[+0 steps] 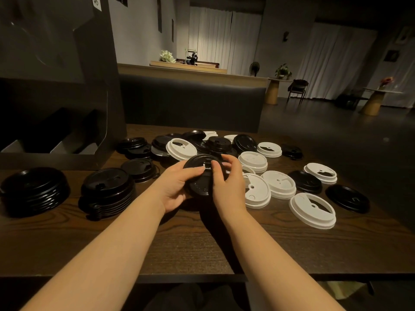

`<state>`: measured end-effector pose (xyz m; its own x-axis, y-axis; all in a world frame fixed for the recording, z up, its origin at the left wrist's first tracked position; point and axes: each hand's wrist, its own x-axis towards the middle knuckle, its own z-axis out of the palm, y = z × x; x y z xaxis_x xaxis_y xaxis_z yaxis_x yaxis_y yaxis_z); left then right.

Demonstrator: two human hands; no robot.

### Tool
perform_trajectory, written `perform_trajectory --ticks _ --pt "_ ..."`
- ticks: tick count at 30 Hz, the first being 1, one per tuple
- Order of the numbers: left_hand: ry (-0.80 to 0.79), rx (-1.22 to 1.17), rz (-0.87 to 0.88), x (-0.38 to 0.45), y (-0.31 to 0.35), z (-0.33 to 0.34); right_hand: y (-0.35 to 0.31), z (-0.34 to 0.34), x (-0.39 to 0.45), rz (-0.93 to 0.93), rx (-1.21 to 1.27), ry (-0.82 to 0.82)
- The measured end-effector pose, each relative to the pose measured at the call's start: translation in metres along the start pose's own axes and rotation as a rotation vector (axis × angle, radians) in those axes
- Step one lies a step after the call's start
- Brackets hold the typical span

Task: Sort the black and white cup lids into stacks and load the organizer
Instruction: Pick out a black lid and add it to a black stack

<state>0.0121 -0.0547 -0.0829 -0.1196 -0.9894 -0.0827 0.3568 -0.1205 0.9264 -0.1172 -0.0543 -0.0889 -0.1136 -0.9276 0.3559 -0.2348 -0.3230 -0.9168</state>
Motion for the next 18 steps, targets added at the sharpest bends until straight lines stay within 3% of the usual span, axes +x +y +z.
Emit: perform_trajectory --ticks 6,10,14,18 --pt "0.157 -0.021 0.015 0.011 -0.001 -0.003 0.005 0.005 0.012 0.134 -0.026 -0.092" --pt "0.248 -0.266 0.154 0.014 0.009 -0.008 0.01 0.007 0.03 0.161 -0.225 -0.105" --pt "0.307 -0.332 0.255 0.019 0.013 -0.014 0.011 0.007 0.058 0.146 -0.606 -0.226" --pt "0.336 -0.322 0.241 0.024 0.016 -0.025 0.011 0.01 0.072 -0.03 -0.976 -0.381"
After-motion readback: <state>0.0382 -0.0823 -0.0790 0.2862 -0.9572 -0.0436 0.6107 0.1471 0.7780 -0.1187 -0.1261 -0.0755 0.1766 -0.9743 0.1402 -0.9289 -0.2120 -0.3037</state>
